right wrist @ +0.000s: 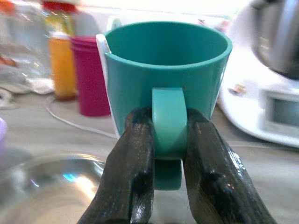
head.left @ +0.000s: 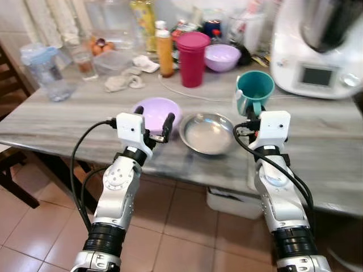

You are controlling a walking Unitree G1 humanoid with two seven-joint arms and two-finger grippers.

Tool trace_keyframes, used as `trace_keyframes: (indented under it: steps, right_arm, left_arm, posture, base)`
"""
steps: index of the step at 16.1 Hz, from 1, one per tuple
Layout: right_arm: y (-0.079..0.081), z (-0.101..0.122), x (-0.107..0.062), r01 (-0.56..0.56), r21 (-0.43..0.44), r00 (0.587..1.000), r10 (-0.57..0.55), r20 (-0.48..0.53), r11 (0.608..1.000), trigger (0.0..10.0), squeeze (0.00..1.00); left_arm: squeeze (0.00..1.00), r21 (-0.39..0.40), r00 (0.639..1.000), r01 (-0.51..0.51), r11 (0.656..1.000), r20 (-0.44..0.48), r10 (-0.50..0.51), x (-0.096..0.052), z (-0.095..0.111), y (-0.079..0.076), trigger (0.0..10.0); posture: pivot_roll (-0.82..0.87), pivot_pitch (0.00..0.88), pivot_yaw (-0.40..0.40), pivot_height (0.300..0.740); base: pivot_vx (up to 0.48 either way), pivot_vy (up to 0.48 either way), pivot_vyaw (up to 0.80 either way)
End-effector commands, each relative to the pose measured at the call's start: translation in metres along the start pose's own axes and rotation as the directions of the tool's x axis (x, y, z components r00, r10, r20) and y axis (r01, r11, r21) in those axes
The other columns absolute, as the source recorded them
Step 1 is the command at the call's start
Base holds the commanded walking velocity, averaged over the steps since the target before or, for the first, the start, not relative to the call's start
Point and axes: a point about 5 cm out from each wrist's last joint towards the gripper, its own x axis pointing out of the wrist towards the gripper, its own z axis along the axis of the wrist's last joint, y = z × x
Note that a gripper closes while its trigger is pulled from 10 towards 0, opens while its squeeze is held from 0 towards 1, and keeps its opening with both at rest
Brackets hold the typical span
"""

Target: Setting the table

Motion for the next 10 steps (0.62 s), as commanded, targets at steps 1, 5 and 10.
trace_keyframes:
  steps: [1,5,10]
  right_arm:
    - [0.006,0.01,0.003,-0.024,-0.004,0.999,0.024,0.041,1.0,10.0,0.0]
    - [0.005,0.011,0.003,-0.022,-0.016,0.999,0.023,0.045,1.0,10.0,0.0]
    - [-0.005,0.011,0.005,0.015,-0.054,0.999,-0.013,0.034,0.998,10.0,0.0]
  left_arm:
    - [0.0,0.014,1.0,-0.017,1.0,0.005,0.017,0.0,0.003,0.005,10.0]
    - [0.0,0.012,0.999,0.026,1.0,0.018,-0.027,-0.01,0.008,0.005,10.0]
    - [0.0,0.041,0.973,0.23,0.972,0.006,-0.231,-0.041,0.019,-0.003,10.0]
  posture:
    - [-0.08,0.066,0.054,0.74]
    - [-0.08,0.077,0.045,0.74]
    - [-0.09,0.088,0.036,0.74]
  base:
    - [0.341,0.0,0.0]
    - [0.0,0.0,0.0]
    - [0.0,0.0,0.0]
